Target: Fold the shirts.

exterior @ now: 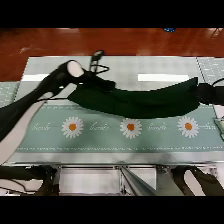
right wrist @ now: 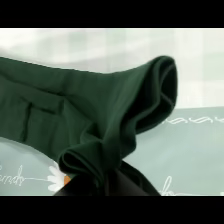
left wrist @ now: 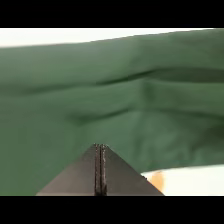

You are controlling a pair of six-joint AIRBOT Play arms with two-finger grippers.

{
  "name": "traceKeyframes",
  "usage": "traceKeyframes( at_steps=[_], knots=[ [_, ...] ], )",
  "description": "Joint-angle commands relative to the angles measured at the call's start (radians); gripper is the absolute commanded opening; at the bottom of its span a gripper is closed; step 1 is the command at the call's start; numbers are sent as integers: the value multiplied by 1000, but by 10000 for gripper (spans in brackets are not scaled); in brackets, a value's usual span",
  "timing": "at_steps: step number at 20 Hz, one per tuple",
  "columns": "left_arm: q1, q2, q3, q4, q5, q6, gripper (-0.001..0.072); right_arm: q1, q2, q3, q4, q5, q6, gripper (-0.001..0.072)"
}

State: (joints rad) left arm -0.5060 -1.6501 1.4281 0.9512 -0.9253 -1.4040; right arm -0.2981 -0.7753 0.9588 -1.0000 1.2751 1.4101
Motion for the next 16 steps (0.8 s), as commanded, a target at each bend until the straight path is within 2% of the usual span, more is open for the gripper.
traceKeyframes(
  at_steps=[1,5,11,14,16],
  knots=[
    [-154,-230,270,-2,-136,-27,18,-1,97,-14,4,53,39,24],
    [-256,-399,443,-6,-208,-112,19,0,103,-14,26,68,41,24],
    [-342,-473,473,-217,-251,-70,18,0,103,-14,30,56,48,24],
    [-304,-473,528,-218,-298,-47,19,0,103,-14,46,57,53,24],
    [-221,-465,589,-214,-370,-48,19,0,103,-14,61,57,58,24]
  ],
)
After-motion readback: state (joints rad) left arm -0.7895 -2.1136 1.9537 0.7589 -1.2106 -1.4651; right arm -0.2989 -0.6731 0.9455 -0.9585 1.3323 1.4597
